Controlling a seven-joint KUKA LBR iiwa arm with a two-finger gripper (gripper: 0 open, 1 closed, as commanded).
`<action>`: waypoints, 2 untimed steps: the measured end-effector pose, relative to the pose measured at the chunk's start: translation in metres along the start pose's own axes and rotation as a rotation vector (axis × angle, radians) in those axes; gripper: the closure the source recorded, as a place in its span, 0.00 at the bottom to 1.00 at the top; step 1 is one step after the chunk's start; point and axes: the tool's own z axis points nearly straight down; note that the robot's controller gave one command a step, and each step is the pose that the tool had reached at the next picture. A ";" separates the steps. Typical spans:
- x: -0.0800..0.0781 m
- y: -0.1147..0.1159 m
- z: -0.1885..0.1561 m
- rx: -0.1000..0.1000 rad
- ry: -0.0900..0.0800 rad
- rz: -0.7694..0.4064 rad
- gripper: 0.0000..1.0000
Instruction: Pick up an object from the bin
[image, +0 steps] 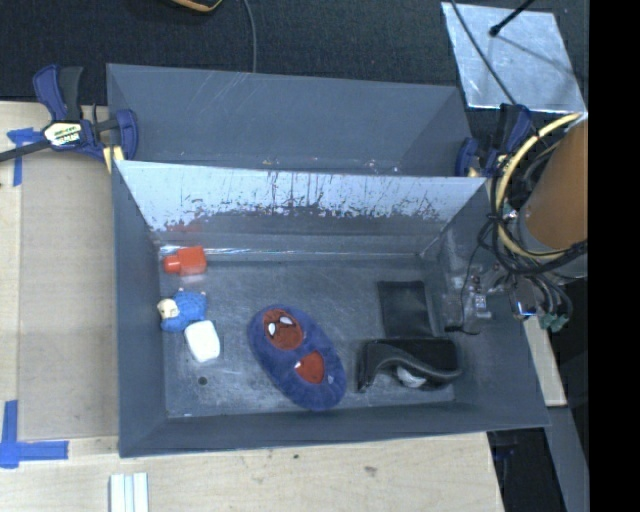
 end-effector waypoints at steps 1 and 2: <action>0.007 0.022 0.124 -0.004 0.002 -0.382 1.00; 0.008 0.022 0.125 -0.005 0.006 -0.384 0.00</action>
Offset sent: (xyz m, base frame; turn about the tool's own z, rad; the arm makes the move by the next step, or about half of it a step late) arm -0.0067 0.0221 -0.1256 -0.3839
